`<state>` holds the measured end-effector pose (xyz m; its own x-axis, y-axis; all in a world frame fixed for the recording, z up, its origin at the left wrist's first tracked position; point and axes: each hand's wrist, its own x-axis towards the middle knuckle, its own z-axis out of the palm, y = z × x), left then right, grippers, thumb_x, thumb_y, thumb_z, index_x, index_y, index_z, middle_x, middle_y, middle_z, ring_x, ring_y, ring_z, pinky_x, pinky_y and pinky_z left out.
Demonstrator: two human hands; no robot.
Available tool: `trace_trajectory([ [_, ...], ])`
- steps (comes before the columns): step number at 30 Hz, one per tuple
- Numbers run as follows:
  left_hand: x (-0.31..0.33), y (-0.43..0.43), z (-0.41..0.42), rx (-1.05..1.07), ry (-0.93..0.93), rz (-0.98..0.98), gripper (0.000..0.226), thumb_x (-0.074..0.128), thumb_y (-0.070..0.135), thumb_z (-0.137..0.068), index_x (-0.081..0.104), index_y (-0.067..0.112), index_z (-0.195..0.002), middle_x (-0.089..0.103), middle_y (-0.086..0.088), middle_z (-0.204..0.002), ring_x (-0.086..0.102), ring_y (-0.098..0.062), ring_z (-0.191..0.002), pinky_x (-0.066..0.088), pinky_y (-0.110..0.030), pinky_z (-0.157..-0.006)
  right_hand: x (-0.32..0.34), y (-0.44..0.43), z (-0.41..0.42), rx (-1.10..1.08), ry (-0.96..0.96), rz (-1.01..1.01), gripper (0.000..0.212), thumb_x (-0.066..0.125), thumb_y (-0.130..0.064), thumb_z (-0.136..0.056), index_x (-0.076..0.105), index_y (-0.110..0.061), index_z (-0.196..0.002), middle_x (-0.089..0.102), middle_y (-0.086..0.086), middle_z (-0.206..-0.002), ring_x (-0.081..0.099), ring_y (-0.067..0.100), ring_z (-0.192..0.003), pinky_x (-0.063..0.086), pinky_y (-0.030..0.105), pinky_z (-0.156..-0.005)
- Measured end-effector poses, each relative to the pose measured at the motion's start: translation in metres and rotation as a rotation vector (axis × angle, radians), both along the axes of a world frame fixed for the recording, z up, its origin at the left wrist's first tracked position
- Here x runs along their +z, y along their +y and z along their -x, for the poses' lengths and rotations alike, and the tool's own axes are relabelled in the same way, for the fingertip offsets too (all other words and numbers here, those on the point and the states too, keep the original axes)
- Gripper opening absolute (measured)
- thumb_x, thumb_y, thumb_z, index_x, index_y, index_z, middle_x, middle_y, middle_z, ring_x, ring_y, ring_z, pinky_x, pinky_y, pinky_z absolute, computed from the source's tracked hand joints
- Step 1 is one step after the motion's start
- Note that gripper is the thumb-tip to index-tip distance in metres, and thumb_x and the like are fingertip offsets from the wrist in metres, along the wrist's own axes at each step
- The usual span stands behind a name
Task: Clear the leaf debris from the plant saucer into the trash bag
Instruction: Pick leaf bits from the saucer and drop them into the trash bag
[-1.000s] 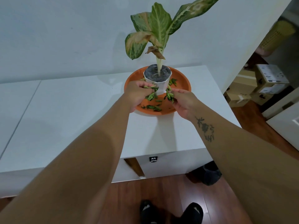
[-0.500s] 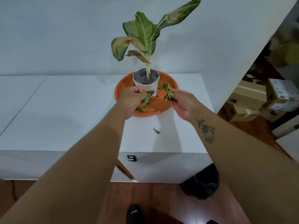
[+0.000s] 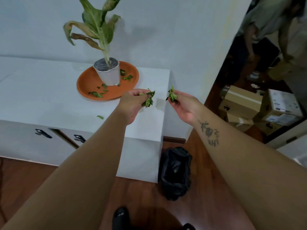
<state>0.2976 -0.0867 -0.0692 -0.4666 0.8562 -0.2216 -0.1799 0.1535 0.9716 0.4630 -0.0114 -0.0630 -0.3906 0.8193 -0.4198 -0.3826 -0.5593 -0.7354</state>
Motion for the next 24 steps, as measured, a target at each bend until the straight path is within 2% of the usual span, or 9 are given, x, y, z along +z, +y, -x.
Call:
trace_trajectory([
  [3, -0.005, 0.006, -0.039, 0.003, -0.065, -0.008, 0.008, 0.067, -0.001, -0.087, 0.071, 0.004, -0.091, 0.069, -0.012, -0.085, 0.064, -0.020, -0.077, 0.055, -0.033, -0.086, -0.002, 0.003, -0.034, -0.025, 0.008, 0.021, 0.010, 0.056, 0.007, -0.089, 0.065, 0.001, -0.089, 0.065, 0.013, -0.086, 0.063, 0.016, -0.074, 0.058, 0.017, -0.062],
  [8, -0.018, 0.023, -0.099, -0.054, -0.151, -0.004, 0.012, 0.064, -0.003, -0.089, 0.070, 0.000, -0.099, 0.071, -0.011, -0.088, 0.068, -0.014, -0.072, 0.056, -0.019, -0.067, -0.012, 0.007, -0.085, -0.100, 0.013, 0.064, 0.011, 0.054, 0.006, -0.090, 0.063, 0.001, -0.087, 0.063, 0.015, -0.088, 0.062, 0.017, -0.076, 0.059, 0.020, -0.066],
  [14, -0.069, 0.038, -0.149, -0.085, -0.310, -0.007, 0.012, 0.063, -0.003, -0.089, 0.070, 0.003, -0.096, 0.073, -0.010, -0.090, 0.071, -0.013, -0.078, 0.056, -0.020, -0.073, -0.057, 0.009, -0.121, -0.140, -0.007, 0.129, 0.012, 0.051, 0.006, -0.092, 0.060, 0.005, -0.100, 0.061, 0.015, -0.090, 0.060, 0.016, -0.078, 0.058, 0.019, -0.065],
  [17, -0.102, 0.040, -0.170, -0.069, -0.367, 0.045, 0.020, 0.063, -0.003, -0.089, 0.066, -0.003, -0.108, 0.073, -0.010, -0.091, 0.071, -0.012, -0.078, 0.056, -0.019, -0.074, -0.089, 0.010, -0.134, -0.158, -0.022, 0.184, 0.010, 0.051, 0.005, -0.092, 0.061, 0.002, -0.091, 0.061, 0.016, -0.091, 0.061, 0.016, -0.076, 0.058, 0.019, -0.061],
  [19, -0.125, 0.040, -0.178, -0.051, -0.388, 0.074, 0.019, 0.062, -0.004, -0.090, 0.065, -0.006, -0.109, 0.073, -0.010, -0.088, 0.072, -0.010, -0.074, 0.056, -0.018, -0.071, -0.114, 0.013, -0.142, -0.162, -0.050, 0.233, 0.009, 0.053, 0.004, -0.091, 0.061, 0.001, -0.090, 0.062, 0.017, -0.097, 0.062, 0.016, -0.075, 0.058, 0.018, -0.056],
  [21, -0.147, 0.038, -0.180, -0.031, -0.404, 0.104, 0.013, 0.060, -0.006, -0.090, 0.065, -0.003, -0.102, 0.072, -0.011, -0.088, 0.072, -0.009, -0.071, 0.056, -0.018, -0.067, -0.138, 0.016, -0.147, -0.167, -0.068, 0.271, 0.008, 0.055, 0.003, -0.090, 0.062, 0.001, -0.093, 0.062, 0.019, -0.103, 0.068, 0.015, -0.067, 0.057, 0.017, -0.052],
  [24, -0.184, 0.036, -0.177, -0.021, -0.385, 0.152, 0.011, 0.060, -0.006, -0.090, 0.065, -0.002, -0.099, 0.072, -0.014, -0.089, 0.073, -0.012, -0.070, 0.057, -0.020, -0.065, -0.174, 0.018, -0.147, -0.171, -0.091, 0.288, 0.010, 0.057, 0.004, -0.089, 0.064, 0.000, -0.095, 0.064, 0.017, -0.097, 0.068, 0.009, -0.052, 0.057, 0.017, -0.052],
])
